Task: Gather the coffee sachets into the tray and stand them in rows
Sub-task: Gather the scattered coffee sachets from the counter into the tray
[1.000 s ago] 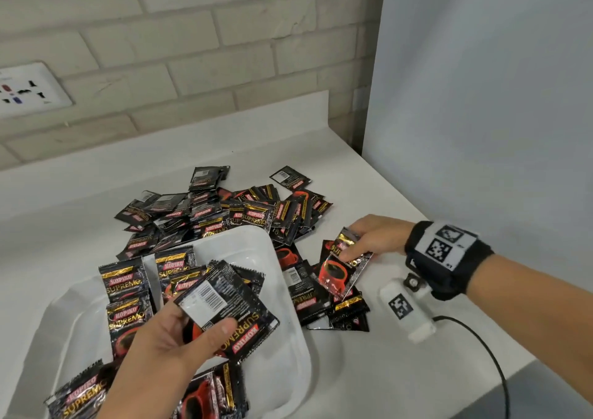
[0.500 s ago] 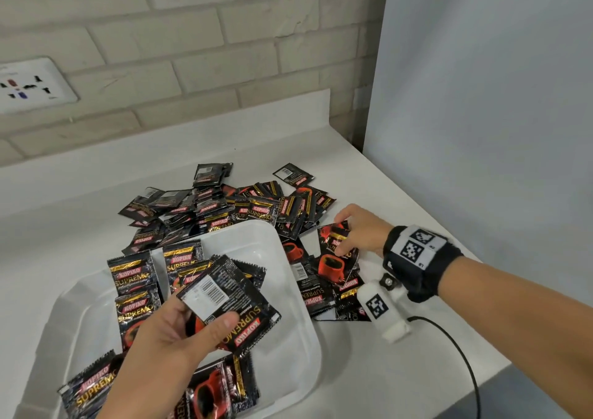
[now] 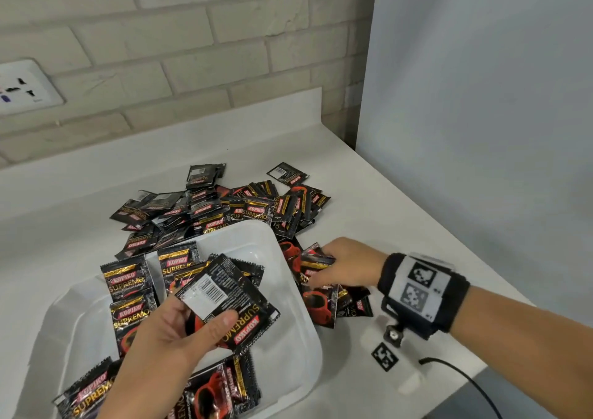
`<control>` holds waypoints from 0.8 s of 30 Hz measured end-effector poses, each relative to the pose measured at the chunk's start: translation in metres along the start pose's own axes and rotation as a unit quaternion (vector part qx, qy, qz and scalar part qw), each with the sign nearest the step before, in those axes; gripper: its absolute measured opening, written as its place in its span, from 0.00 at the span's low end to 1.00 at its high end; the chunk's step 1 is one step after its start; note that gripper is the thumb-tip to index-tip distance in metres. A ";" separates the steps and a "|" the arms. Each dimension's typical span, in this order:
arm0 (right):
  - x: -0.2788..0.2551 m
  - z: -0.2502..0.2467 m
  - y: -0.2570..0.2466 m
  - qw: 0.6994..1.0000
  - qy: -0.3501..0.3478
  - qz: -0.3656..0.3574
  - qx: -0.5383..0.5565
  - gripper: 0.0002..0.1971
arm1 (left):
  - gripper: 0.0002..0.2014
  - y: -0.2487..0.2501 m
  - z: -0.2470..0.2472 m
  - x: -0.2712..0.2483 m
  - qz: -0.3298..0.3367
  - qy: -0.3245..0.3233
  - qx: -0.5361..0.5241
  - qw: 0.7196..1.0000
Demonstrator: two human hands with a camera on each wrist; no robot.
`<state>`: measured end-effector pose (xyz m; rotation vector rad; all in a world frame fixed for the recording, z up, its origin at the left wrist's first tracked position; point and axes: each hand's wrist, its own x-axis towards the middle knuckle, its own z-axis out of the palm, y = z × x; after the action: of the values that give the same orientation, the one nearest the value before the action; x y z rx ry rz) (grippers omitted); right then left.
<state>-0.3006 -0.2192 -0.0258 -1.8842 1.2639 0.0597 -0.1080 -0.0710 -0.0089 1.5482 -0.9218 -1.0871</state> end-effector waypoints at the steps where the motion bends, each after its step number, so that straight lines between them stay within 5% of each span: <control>1: 0.002 0.006 -0.003 1.000 0.009 -0.010 -0.014 0.12 | 0.52 -0.001 -0.001 0.000 0.002 0.005 0.007 1.000; 3: 0.007 0.016 -0.007 0.999 0.018 -0.029 -0.009 0.13 | 0.52 0.002 -0.001 -0.002 0.005 0.006 0.020 1.000; 6: 0.010 0.023 -0.009 0.999 0.030 -0.036 -0.024 0.21 | 0.36 0.004 -0.003 -0.003 -0.001 0.002 0.013 1.000; 12: -0.002 0.005 -0.002 0.986 0.082 -0.003 0.146 0.25 | 0.53 0.001 -0.013 -0.005 -0.004 0.001 0.004 1.000; 17: -0.016 -0.013 0.015 0.920 0.086 0.032 0.382 0.14 | 0.51 -0.002 -0.016 -0.004 0.003 -0.007 0.011 1.000; 22: -0.030 -0.034 0.033 0.859 0.136 0.050 0.491 0.09 | 0.22 0.002 -0.012 -0.002 0.002 0.010 -0.005 1.000; 24: -0.033 -0.037 0.040 0.860 0.138 0.052 0.488 0.08 | 0.28 0.000 -0.011 -0.002 0.004 -0.002 -0.005 1.000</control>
<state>-0.3618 -0.2249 -0.0111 -0.9469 1.2298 -0.6967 -0.0982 -0.0659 -0.0073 1.5339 -0.9235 -1.0871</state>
